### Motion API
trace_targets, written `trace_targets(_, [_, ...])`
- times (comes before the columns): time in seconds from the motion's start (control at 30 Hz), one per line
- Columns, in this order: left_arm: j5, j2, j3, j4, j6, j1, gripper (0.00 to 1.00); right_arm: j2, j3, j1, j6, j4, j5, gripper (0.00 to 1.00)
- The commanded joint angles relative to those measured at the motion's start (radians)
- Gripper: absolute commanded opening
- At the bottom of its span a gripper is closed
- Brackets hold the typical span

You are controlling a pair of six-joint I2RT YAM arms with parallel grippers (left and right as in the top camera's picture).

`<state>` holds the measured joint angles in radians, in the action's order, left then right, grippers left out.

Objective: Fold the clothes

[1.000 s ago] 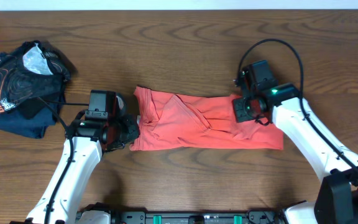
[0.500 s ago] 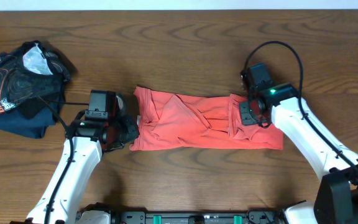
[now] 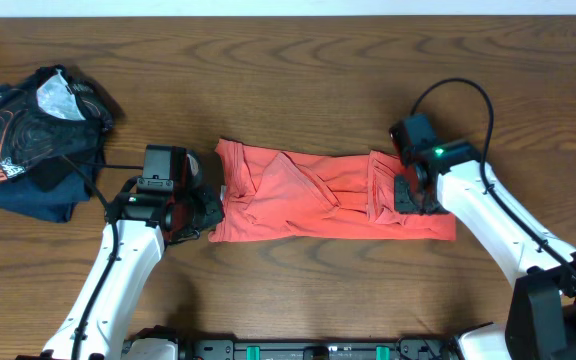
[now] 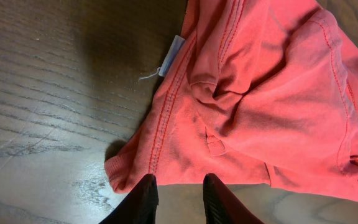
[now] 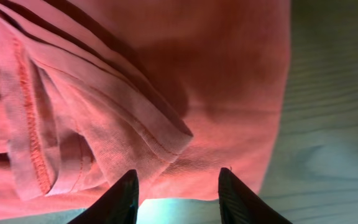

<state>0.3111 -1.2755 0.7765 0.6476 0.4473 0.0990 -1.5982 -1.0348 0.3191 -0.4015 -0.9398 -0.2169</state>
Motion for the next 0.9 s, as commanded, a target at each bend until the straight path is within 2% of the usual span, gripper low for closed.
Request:
trace_targets(0.0, [-0.01,0.001,-0.007,0.003,-0.01,-0.004,0.27,-0.005,0.047,-0.005,-0.087,0.021,0.016,0.38])
trace_targets(0.2, [-0.01,0.001,-0.007,0.003,-0.01,-0.004,0.27,-0.005,0.109,-0.005,-0.122,0.115,0.04,0.38])
trace_targets(0.3, [-0.01,0.001,-0.007,0.003,-0.01,-0.004,0.27,-0.005,0.12,-0.004,-0.121,0.169,0.062,0.31])
trace_targets(0.47, [-0.01,0.001,-0.007,0.003,-0.01,-0.004,0.27,-0.005,0.12,-0.004,-0.105,0.229,0.127,0.02])
trace_targets(0.53, [-0.01,0.001,-0.007,0.003,-0.01,-0.004,0.27,-0.005,0.12,-0.004,-0.058,0.253,0.188,0.01])
trace_targets(0.63, [-0.01,0.001,-0.007,0.003,-0.01,-0.004,0.27,-0.005,0.12,0.01,0.098,0.308,0.375,0.01])
trace_targets(0.73, [-0.01,0.001,-0.007,0.003,-0.01,-0.004,0.27,-0.005,0.12,0.041,0.28,0.33,0.58,0.11])
trace_targets(0.8, [-0.01,0.001,-0.007,0.003,-0.01,-0.004,0.27,-0.005,0.12,0.064,0.349,0.323,0.645,0.18])
trace_targets(0.83, [-0.01,0.001,-0.007,0.003,-0.01,-0.004,0.27,-0.005,0.12,0.074,0.356,0.319,0.642,0.36])
trace_targets(0.87, [-0.01,0.001,-0.007,0.003,-0.01,-0.004,0.27,-0.005,0.12,0.08,0.356,0.319,0.632,0.42])
